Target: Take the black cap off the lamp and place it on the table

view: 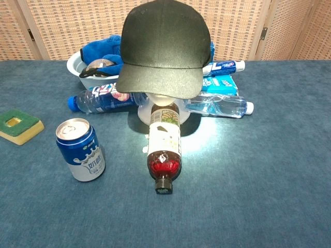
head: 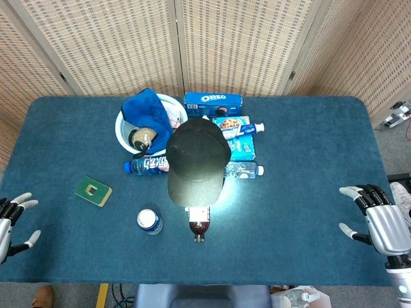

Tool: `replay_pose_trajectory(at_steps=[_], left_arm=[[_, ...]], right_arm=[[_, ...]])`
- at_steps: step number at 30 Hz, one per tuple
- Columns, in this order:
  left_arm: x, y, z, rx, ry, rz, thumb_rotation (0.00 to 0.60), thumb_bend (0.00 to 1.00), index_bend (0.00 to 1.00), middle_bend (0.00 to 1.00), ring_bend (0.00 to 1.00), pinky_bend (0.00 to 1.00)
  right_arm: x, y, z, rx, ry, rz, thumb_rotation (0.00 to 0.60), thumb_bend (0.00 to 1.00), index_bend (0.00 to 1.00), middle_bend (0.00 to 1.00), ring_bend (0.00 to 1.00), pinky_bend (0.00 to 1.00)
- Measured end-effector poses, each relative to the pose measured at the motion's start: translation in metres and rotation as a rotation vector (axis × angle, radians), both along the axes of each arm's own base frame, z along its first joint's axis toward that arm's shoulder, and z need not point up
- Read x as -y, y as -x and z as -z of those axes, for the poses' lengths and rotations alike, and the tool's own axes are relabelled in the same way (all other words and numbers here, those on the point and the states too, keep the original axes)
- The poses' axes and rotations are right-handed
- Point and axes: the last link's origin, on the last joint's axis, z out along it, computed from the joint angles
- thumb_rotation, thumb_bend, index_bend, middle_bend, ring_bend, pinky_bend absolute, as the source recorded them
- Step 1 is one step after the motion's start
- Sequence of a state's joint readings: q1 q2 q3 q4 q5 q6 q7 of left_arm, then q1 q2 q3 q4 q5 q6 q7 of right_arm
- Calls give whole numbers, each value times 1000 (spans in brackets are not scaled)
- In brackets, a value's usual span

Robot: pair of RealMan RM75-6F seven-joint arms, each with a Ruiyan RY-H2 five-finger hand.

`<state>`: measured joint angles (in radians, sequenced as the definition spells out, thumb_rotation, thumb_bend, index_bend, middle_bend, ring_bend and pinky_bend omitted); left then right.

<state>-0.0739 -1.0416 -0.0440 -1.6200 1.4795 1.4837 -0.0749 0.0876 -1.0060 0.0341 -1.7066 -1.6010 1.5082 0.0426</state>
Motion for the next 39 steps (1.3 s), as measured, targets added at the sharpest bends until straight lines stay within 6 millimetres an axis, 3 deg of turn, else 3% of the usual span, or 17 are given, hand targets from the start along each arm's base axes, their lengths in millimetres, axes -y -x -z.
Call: replay_pose_trajectory(at_steps=[12,26,34,39], left_arm=[[0,-1,1,-1,4,2,600,228,261,168,164,66],[5,-3,-4,-7,-12,3,600,228,261,168,164,66],[8,-2,-6,-14,-18,-8,600,228,261,168,164,66],[7,-2,-5,-19,-14,-15,600,228,261,168,165,66]], right_arm=[[8,-13,7,4,-25,-83,600,155,253,269,178,182],[53,-71,41,-86,-94,-356,600,155,254,269,175,181],[73,-110,68,-121,-109,-508,600,125,254,220,117,121],[79,-124,84,-139,-104,-559,600,20,127,119,27,26]])
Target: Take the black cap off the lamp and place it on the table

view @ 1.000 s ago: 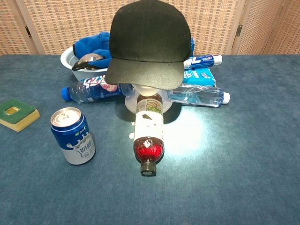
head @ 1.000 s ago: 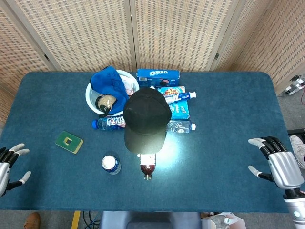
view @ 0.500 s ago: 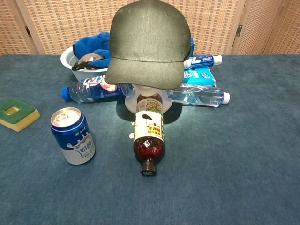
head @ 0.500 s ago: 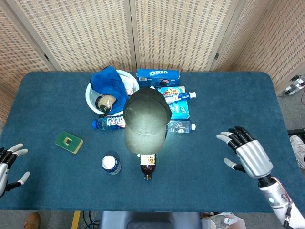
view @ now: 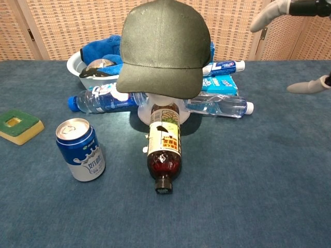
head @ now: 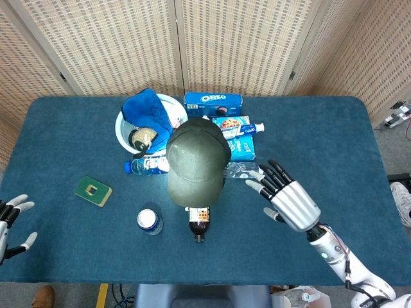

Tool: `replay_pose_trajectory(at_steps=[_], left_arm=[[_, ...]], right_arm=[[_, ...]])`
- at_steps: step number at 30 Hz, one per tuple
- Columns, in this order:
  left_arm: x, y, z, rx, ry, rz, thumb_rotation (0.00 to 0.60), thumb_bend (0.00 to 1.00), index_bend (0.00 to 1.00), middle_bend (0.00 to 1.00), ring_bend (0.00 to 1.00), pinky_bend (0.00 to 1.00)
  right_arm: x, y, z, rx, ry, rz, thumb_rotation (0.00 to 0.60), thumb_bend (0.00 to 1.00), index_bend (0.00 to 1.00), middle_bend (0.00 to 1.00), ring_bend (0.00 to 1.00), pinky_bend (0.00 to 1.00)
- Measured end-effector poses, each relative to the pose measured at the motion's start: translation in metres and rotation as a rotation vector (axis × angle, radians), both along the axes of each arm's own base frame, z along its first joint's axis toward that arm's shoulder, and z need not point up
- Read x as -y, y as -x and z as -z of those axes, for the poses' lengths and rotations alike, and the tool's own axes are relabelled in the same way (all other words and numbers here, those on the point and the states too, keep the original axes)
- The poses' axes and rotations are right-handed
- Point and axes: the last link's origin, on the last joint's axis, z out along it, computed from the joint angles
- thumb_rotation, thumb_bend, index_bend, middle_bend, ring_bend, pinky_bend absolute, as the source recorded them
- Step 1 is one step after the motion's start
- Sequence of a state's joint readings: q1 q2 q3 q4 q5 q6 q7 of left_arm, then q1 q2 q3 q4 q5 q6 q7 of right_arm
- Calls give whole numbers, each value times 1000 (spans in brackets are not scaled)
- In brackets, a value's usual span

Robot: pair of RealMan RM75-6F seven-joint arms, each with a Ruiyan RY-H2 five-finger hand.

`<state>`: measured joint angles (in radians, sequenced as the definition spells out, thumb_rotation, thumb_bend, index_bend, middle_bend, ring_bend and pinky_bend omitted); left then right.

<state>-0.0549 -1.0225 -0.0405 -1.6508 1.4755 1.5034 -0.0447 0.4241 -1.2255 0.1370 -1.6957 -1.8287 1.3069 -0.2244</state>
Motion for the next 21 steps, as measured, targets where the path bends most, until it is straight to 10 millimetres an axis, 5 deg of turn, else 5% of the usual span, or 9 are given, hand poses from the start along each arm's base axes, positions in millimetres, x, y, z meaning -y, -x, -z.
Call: replay_pose_trajectory(at_steps=[6,21], left_arm=[[-1,-1,0,-5,3,0,600,228,261,168,164,66],[-6,-3,3,-3,16,10,600,228,261,168,165,66]], right_arm=[[3,-12,19,-3,11,-48,600,0,41,71,0,0],[15,-32,58,-19,60,-134,600,0,40,69,0,0]])
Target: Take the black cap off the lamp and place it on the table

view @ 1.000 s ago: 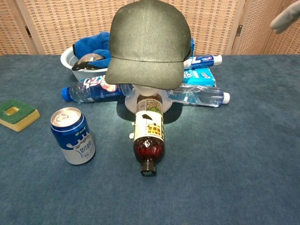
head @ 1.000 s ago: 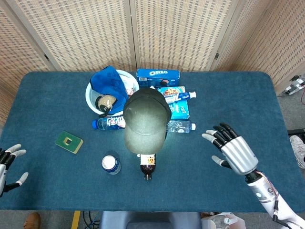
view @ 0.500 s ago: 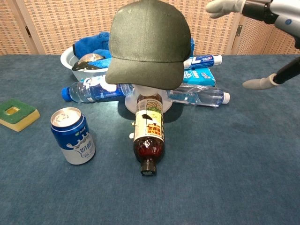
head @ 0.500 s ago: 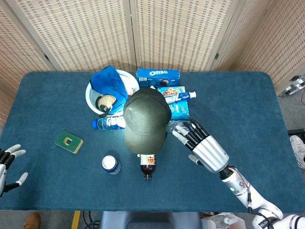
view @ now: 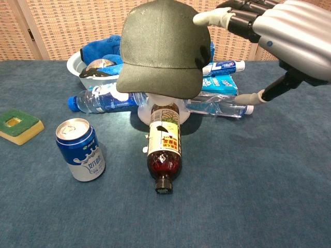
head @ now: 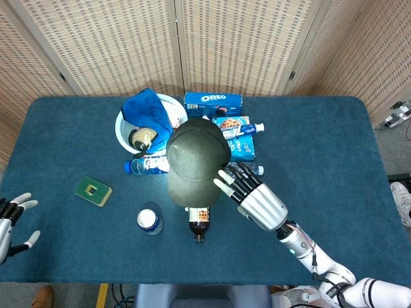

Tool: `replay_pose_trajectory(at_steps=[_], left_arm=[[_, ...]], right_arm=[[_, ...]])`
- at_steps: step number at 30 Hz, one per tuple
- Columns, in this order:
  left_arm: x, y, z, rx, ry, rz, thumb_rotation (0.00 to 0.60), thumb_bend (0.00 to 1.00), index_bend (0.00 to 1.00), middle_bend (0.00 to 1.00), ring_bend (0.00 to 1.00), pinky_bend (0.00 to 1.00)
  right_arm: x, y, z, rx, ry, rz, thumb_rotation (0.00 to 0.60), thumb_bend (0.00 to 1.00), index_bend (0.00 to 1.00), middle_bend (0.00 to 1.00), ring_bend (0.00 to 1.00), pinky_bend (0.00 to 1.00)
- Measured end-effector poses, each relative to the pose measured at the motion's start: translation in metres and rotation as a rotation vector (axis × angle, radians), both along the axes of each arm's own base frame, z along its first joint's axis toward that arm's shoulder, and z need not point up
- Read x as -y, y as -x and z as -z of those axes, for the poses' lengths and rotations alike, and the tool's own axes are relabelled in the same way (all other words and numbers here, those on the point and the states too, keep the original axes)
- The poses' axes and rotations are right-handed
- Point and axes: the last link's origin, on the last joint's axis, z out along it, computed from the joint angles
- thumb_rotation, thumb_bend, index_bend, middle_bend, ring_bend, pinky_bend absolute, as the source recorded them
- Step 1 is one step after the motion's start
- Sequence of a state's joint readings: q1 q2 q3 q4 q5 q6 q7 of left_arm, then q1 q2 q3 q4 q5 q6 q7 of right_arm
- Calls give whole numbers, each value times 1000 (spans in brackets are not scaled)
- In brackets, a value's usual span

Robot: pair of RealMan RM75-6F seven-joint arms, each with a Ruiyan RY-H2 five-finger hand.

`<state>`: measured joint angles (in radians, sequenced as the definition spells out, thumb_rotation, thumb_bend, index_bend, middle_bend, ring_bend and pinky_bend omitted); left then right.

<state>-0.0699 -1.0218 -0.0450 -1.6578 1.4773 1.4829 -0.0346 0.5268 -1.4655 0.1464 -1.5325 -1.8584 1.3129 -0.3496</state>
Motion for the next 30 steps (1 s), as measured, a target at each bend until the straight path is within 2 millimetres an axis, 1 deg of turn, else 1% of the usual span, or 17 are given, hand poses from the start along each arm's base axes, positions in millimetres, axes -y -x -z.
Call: replay_pose_trajectory(at_steps=[11,18,30], left_arm=[[0,4,-1,-1,1,-11,600,228,261,168,165,66],[-1,7,-2,1,2,-17,600,228,261,168,165,66],[-1,11,0,3,8,-30,600,228,261,168,165,66]], right_arm=[[11,-15,23,-16,-18,-29,600,0,40,69,0,0],[20,-30,39,-5,-24,-67,600,0,40,69,0,0],[30,-48,55,-4,-19,-123,600,0,40,69,0,0]])
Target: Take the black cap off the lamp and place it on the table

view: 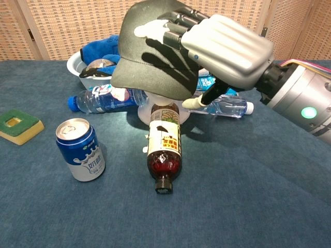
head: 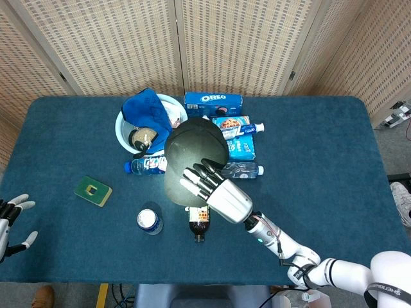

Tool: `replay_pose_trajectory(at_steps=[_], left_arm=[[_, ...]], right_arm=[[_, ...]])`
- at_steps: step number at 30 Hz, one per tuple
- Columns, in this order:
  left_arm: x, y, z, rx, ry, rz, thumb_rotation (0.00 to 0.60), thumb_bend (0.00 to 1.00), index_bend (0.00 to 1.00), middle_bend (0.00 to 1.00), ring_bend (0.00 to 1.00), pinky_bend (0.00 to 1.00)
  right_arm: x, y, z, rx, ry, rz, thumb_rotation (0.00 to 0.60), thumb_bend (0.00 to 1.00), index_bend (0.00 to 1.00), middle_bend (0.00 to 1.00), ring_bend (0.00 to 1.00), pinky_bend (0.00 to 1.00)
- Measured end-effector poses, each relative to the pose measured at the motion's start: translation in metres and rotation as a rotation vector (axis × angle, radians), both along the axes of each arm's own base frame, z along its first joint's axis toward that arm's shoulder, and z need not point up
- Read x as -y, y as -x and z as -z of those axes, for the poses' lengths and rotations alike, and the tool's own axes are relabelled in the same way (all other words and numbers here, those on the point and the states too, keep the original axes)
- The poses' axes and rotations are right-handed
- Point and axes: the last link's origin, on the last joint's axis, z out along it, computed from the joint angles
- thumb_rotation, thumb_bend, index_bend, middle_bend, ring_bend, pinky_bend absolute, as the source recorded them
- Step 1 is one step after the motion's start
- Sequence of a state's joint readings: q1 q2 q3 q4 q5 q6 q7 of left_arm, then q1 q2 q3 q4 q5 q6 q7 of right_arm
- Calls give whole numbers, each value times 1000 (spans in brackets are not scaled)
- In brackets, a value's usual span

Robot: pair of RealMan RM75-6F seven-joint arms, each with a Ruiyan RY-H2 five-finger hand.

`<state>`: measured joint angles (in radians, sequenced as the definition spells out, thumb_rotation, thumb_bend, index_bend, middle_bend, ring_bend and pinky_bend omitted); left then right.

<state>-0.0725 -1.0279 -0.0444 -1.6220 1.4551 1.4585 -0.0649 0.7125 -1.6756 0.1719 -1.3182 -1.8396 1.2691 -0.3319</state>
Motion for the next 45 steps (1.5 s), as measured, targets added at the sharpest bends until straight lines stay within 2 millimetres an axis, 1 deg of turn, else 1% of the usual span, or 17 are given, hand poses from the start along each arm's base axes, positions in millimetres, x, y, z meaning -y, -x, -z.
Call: replay_pose_trajectory(at_steps=[2,7,15,17,18,19,21,24,28,31,35,37,38,39,42,45], left_arm=[[0,0,0,0,1,-1,600,228,261,168,165,66],[0,1,-1,-1,0,-5,600,228,261,168,165,66],[1,2,0,1,0,-5,600,228,261,168,165,66],[1,2,0,2,0,-5,600,228,261,168,166,66],[1,2,-1,2,0,-5,600,228,261,168,166,66],[1,2,-1,1,-1,-5,600,228,261,168,166,66],[2,3,-1,0,-2,-8,600,228,261,168,166,66],[3,3,-2,-1,-4,-11,600,228,261,168,167,66],[2,3,-1,-1,-1,-11,600,228,261,168,167,66],[2,2,-1,-1,1,-10,600,228,261,168,167,66],[1,2,0,-2,3,-8,600,228,261,168,167,66],[1,2,0,-3,3,-9,600,228,261,168,167,66],[1,2,0,-3,4,-9,600,228,261,168,167,66],[1,2,0,-3,4,-9,600,228,261,168,167,66],[1,2,0,-4,5,-10,600,228,261,168,167,66],[1,2,0,-3,4,-9,600,228,261,168,167,66]], right_arm=[[1,-2,3,-6,-3,-4,600,0,40,69,0,0],[2,-2,8,-13,-15,-2,600,36,40,71,0,0],[5,-8,7,22,-1,-15,600,48,40,95,0,0],[7,-11,7,28,-1,-20,600,99,41,101,0,0],[7,-12,7,32,1,-24,600,151,45,105,0,0],[8,-13,7,38,2,-27,600,177,51,108,0,0],[9,-15,6,49,2,-31,600,261,72,118,0,0],[12,-17,4,65,8,-39,600,306,101,129,0,0],[14,-19,0,86,13,-43,600,329,149,145,0,0],[16,-21,-3,97,17,-49,600,348,205,165,0,0],[17,-21,-6,112,16,-51,600,368,322,197,4,0],[19,-22,-7,118,17,-52,600,382,427,223,17,0],[19,-22,-8,119,18,-52,600,390,464,233,23,0],[19,-22,-9,123,20,-55,600,404,528,251,32,0],[20,-23,-10,132,19,-57,600,448,645,286,51,0],[22,-25,-12,139,21,-63,600,488,680,304,64,0]])
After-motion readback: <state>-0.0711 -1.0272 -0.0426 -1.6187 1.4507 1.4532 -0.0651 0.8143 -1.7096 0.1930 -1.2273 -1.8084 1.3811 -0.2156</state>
